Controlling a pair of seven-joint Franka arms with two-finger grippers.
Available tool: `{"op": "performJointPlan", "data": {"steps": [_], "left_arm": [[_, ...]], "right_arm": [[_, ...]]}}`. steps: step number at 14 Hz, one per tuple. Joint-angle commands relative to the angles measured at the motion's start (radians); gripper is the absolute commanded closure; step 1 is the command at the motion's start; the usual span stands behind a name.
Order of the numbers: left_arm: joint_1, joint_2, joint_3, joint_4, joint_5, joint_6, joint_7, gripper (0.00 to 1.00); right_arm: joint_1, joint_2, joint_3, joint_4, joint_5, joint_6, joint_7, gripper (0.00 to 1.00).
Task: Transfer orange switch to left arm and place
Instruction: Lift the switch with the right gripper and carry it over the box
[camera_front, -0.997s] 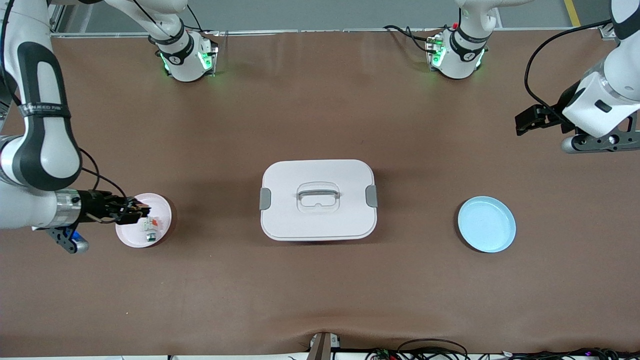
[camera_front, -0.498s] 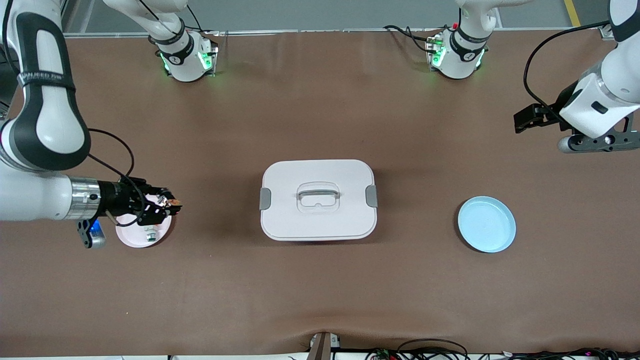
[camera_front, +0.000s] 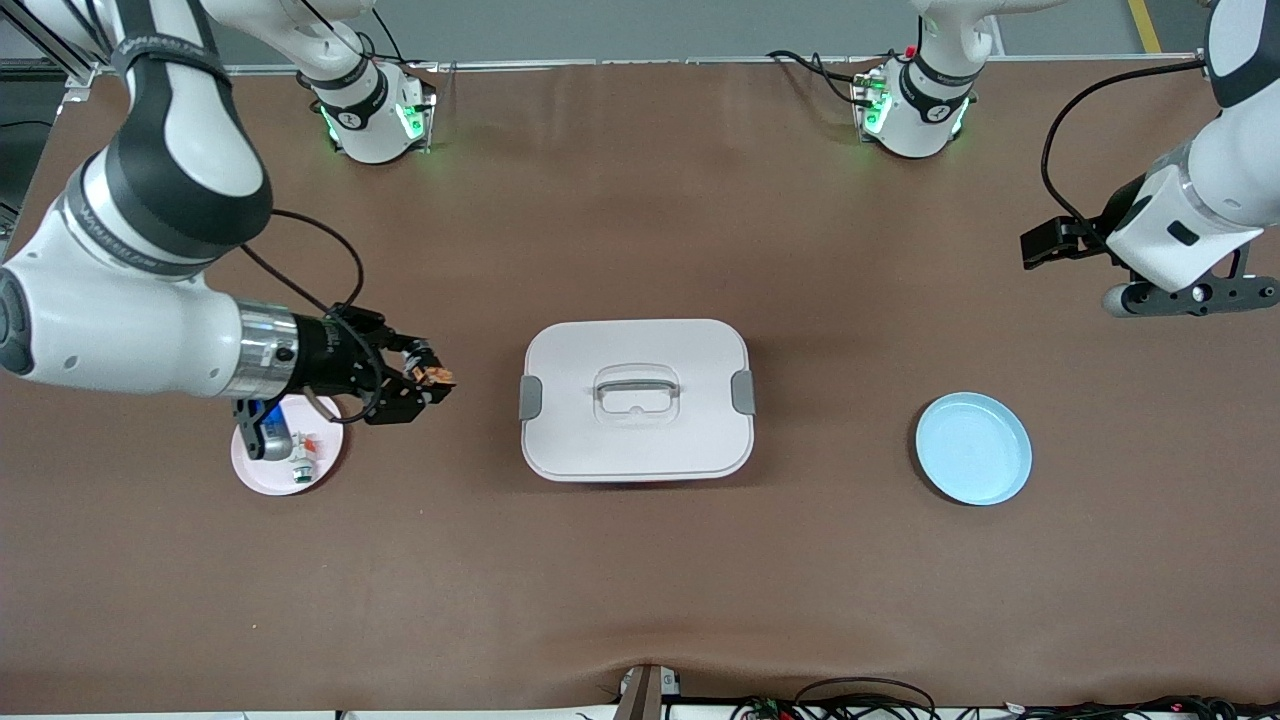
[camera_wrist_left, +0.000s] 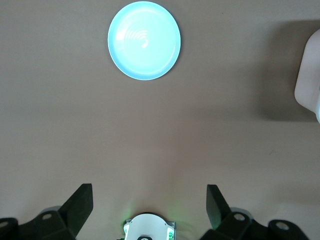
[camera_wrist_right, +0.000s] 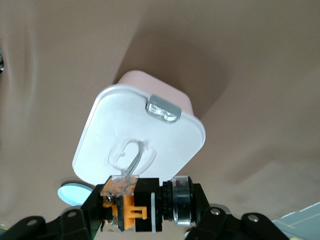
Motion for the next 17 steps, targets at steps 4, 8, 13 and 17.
{"op": "performJointPlan", "data": {"steps": [4,8,13,17], "left_arm": [[-0.002,0.015,-0.006,0.007,-0.013,-0.059,0.004,0.0],[-0.013,0.015,-0.015,0.024,-0.111,-0.053,-0.059,0.0],[-0.013,0.031,-0.015,0.051,-0.402,0.048,-0.11,0.0],[-0.082,0.087,-0.035,0.047,-0.539,0.313,-0.159,0.0]], "right_arm": [[0.103,0.021,-0.017,0.062,0.072,0.138,0.239,1.0],[0.16,0.044,-0.023,0.062,0.032,0.179,0.292,1.0],[0.174,0.056,-0.023,0.062,0.018,0.198,0.305,1.0],[0.177,0.058,-0.021,0.065,0.018,0.216,0.319,1.0]]}}
